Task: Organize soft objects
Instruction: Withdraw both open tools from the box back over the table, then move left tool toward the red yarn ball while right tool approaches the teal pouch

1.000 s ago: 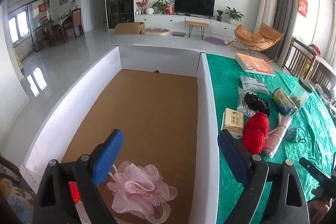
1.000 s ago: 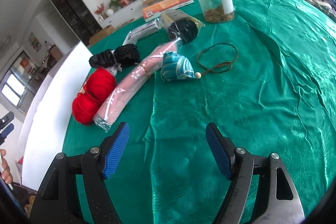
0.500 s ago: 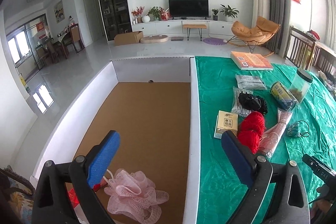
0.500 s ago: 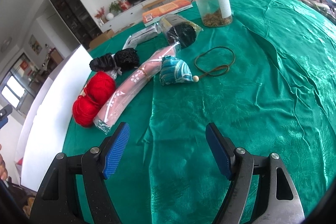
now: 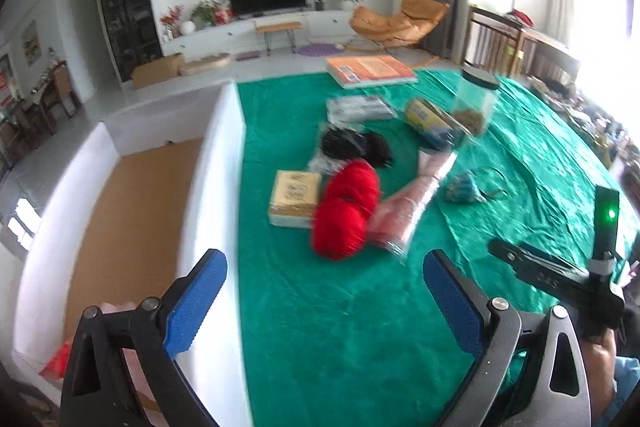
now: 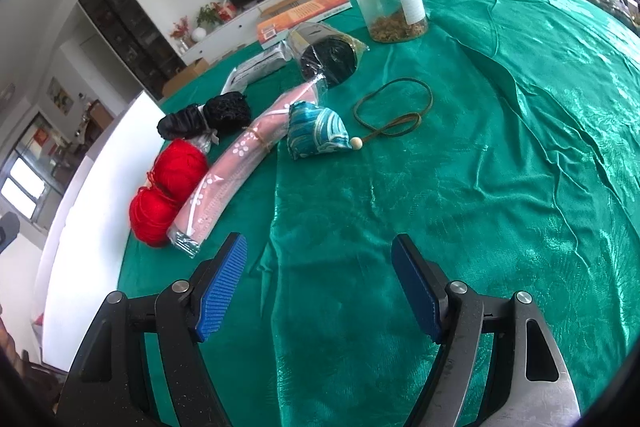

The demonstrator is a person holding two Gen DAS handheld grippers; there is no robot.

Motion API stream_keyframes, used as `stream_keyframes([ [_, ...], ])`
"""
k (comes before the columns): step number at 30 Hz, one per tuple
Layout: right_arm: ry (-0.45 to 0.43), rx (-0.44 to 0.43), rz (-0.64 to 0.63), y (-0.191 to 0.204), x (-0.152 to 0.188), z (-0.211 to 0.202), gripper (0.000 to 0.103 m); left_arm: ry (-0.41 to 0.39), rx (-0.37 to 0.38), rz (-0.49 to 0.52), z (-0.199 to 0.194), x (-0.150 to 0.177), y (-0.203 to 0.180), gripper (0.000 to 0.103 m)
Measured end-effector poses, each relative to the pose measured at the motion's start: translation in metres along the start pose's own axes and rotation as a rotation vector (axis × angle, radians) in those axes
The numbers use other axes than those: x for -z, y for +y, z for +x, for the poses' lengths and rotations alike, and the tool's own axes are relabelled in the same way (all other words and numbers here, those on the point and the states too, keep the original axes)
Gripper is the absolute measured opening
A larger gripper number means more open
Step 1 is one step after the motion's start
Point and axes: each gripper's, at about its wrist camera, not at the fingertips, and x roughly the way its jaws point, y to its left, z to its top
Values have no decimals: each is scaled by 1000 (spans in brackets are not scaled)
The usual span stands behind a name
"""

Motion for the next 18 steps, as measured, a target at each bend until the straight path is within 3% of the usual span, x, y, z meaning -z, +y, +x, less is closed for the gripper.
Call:
stream_keyframes([
  [4, -9, -5, 38, -8, -1, -2, 78, 116, 107, 34, 43, 24, -33, 98],
  [9, -12, -3, 84, -17, -1, -3, 78, 210, 56, 72, 99, 48, -44, 98],
  [18, -3, 29, 78, -16, -1, -1, 78, 169, 18, 36, 130, 43, -34, 103],
])
